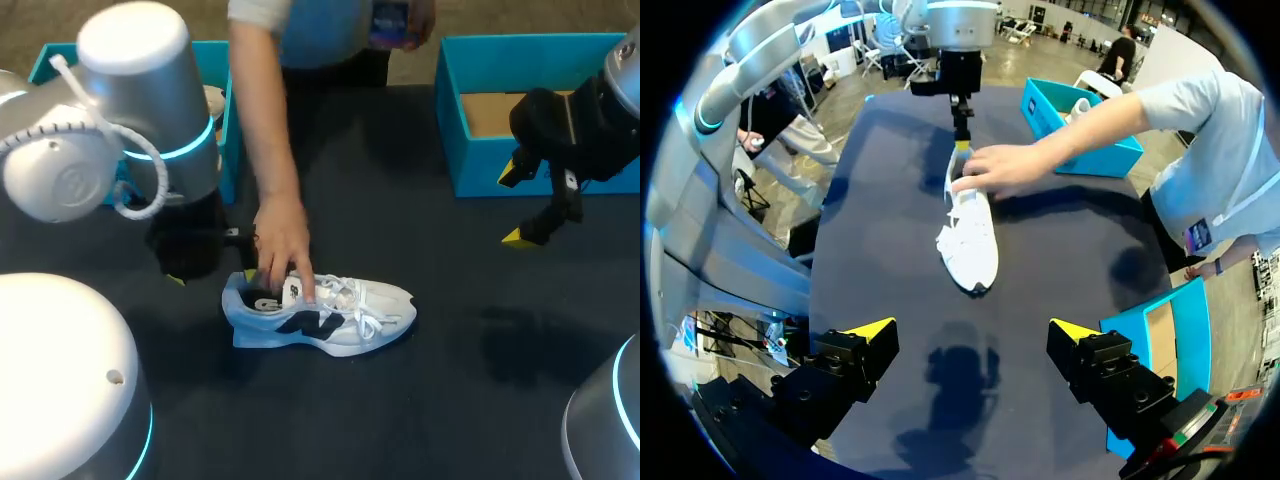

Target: Take the shoe out of the shoebox, open the shoe tongue, remove and reinsert the insole, then place the shoe into the shoebox

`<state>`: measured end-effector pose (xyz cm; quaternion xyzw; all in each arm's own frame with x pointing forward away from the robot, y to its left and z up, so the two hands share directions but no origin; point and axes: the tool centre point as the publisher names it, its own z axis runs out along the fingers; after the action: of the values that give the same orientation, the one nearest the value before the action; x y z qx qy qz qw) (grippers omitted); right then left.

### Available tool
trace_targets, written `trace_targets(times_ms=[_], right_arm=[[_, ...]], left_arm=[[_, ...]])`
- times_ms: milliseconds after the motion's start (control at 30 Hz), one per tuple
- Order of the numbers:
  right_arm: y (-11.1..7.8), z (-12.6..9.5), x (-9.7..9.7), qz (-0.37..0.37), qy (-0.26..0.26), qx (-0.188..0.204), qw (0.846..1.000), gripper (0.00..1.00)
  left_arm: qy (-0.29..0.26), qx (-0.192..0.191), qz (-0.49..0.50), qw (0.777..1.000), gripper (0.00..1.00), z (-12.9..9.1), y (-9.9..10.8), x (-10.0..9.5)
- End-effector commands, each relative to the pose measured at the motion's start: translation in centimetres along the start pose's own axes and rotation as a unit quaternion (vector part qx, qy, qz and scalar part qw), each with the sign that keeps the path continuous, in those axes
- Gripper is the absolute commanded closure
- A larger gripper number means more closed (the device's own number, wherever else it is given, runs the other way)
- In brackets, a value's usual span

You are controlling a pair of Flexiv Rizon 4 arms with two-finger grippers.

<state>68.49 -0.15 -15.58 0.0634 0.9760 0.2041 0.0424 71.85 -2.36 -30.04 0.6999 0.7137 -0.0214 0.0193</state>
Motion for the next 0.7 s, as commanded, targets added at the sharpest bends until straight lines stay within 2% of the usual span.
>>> trace_targets(times_ms=[33, 367, 567, 700], right_arm=[[0.2, 0.2, -0.3, 0.000, 0.003, 0.002, 1.000, 0.00], [0.2, 0.2, -0.3, 0.000, 0.003, 0.002, 1.000, 0.00], [0.2, 0.2, -0.3, 0.000, 0.003, 0.002, 1.000, 0.00], [0.2, 0.2, -0.3, 0.000, 0.003, 0.002, 1.000, 0.00]], left_arm=[[-0.006, -0.002, -0.015, 1.000, 0.00, -2.0, -0.7, 1.7], [-0.045, 0.036, -0.065, 0.996, 0.00, -3.1, -0.9, 5.3], [-0.076, 0.086, -0.106, 0.988, 0.00, -2.5, -0.7, 7.8], [-0.081, 0.103, -0.137, 0.982, 0.00, -2.1, -0.7, 9.3]])
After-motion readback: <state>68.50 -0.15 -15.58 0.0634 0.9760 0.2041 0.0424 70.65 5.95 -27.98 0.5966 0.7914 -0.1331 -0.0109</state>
